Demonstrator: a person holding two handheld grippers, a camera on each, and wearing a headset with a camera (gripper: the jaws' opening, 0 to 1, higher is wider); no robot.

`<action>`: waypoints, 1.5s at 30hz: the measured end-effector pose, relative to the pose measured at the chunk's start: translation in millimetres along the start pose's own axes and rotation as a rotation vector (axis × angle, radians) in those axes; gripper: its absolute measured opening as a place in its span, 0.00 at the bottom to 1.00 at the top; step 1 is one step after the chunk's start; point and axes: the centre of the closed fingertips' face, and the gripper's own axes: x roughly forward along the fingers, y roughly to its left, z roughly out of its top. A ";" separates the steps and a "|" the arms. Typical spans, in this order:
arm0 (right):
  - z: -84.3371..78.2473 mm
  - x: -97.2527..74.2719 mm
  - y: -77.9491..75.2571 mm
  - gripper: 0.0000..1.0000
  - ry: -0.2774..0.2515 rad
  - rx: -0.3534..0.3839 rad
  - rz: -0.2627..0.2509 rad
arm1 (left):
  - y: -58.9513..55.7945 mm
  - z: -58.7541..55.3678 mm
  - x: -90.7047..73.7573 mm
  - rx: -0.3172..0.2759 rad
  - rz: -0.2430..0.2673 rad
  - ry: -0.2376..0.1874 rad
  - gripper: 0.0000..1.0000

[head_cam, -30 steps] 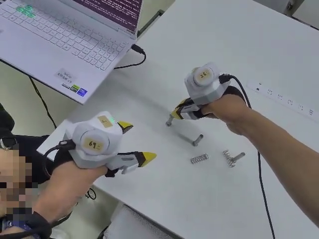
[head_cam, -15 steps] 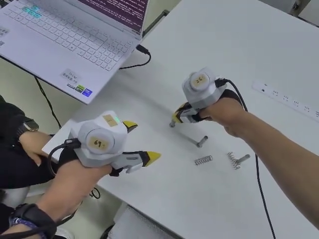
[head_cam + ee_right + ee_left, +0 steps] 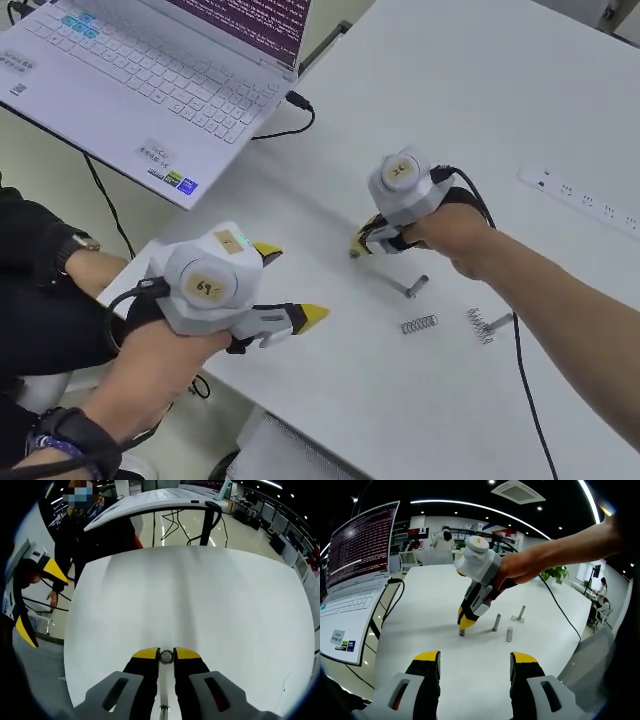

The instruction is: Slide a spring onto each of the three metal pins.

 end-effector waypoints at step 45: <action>-30.0 -83.1 2.6 0.29 -0.120 0.061 -0.106 | -20.6 19.9 -20.4 -0.009 0.043 -0.035 0.51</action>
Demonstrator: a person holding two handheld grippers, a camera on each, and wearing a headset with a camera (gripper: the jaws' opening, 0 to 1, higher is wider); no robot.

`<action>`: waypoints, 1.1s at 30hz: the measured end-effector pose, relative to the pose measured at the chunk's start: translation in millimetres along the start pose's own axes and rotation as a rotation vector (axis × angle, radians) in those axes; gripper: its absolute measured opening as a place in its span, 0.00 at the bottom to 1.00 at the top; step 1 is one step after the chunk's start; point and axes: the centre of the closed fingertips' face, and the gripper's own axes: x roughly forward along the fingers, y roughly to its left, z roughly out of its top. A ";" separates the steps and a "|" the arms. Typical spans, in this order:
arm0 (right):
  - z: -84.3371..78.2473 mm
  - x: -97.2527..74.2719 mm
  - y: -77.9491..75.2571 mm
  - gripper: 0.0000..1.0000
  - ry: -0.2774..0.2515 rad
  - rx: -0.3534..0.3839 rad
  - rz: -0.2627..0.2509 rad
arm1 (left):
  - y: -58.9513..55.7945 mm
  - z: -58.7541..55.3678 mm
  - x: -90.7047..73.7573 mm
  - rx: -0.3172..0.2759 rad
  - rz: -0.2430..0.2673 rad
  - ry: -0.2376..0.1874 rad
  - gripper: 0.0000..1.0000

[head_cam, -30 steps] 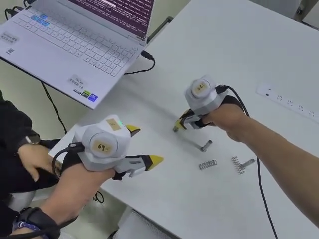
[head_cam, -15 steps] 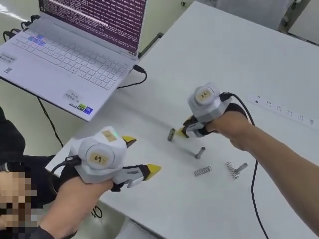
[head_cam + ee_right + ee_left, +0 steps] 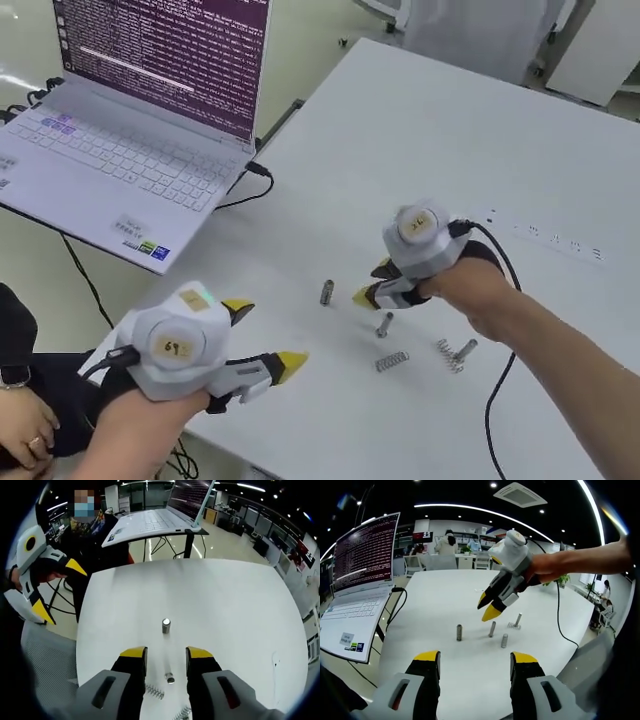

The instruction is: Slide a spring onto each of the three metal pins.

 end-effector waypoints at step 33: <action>-51.7 -75.0 23.4 0.45 -0.154 0.116 -0.107 | -1.7 16.0 2.8 0.006 0.015 -0.012 0.52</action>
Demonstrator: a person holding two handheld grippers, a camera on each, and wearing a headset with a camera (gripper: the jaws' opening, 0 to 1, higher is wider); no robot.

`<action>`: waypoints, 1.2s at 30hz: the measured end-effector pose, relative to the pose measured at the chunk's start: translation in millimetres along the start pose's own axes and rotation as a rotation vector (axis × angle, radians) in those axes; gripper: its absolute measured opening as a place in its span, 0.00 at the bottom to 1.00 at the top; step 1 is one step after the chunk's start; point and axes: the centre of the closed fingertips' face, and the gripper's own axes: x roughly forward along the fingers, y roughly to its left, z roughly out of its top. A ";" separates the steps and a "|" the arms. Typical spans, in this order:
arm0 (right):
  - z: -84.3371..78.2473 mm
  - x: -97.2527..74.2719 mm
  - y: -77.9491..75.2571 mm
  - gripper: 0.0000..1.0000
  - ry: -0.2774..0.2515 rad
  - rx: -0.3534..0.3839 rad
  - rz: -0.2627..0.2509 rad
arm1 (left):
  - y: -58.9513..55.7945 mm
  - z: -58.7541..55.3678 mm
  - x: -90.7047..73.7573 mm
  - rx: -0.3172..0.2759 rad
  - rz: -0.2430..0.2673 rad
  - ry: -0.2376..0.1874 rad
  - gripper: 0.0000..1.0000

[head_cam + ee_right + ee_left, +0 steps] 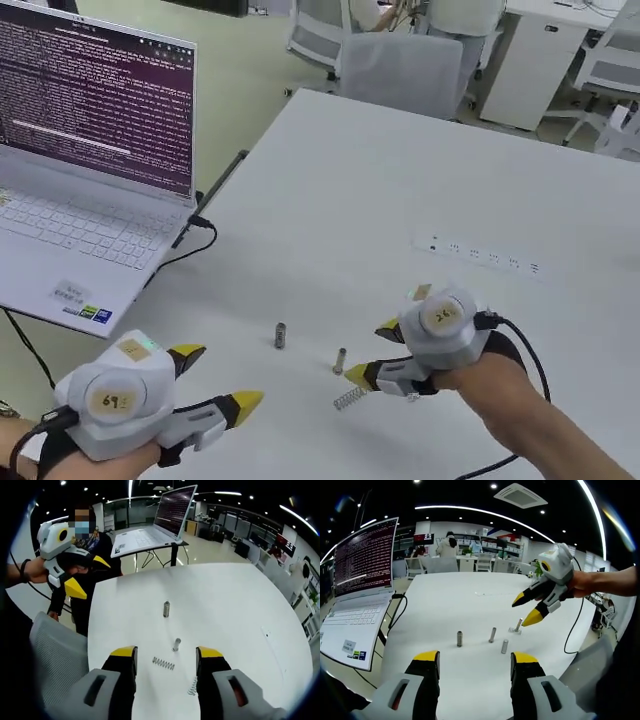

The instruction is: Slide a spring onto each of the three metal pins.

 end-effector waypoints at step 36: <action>-63.0 -93.7 -2.2 0.56 -0.126 0.203 -0.148 | -16.1 7.7 21.2 0.006 -0.015 -0.001 0.53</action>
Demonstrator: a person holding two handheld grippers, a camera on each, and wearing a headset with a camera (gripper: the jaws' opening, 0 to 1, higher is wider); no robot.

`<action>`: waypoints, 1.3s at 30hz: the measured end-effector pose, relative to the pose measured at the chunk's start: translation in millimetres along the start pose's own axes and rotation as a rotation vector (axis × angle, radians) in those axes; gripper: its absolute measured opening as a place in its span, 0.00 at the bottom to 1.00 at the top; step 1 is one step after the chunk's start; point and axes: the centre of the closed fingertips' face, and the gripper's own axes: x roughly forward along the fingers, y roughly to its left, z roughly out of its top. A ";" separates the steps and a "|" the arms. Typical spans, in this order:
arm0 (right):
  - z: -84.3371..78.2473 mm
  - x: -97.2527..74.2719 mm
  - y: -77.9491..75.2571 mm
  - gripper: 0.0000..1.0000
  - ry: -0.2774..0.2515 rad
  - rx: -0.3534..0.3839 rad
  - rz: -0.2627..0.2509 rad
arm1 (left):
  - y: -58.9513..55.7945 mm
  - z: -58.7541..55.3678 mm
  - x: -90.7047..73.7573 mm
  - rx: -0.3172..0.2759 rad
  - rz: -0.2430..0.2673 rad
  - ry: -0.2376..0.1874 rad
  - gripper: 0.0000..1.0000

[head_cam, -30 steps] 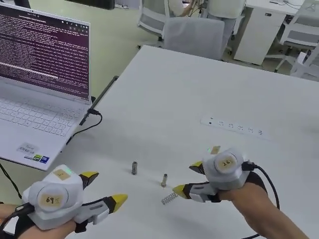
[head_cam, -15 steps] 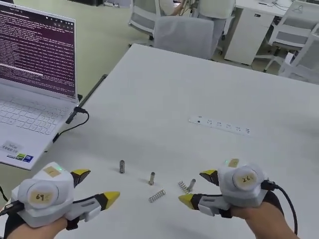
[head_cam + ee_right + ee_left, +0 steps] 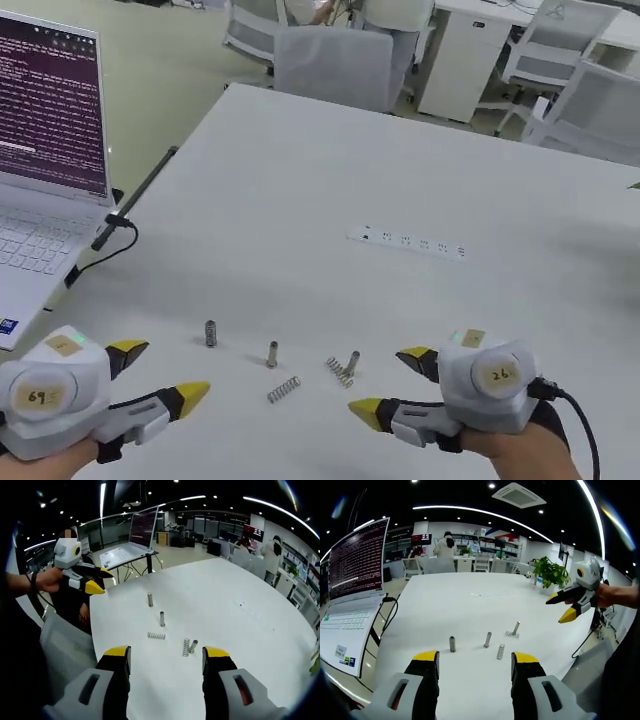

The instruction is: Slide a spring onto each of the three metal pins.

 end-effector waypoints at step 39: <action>-30.1 -47.0 -3.2 0.57 -0.006 0.103 -0.088 | -62.4 -32.3 79.4 0.066 -0.206 0.129 0.50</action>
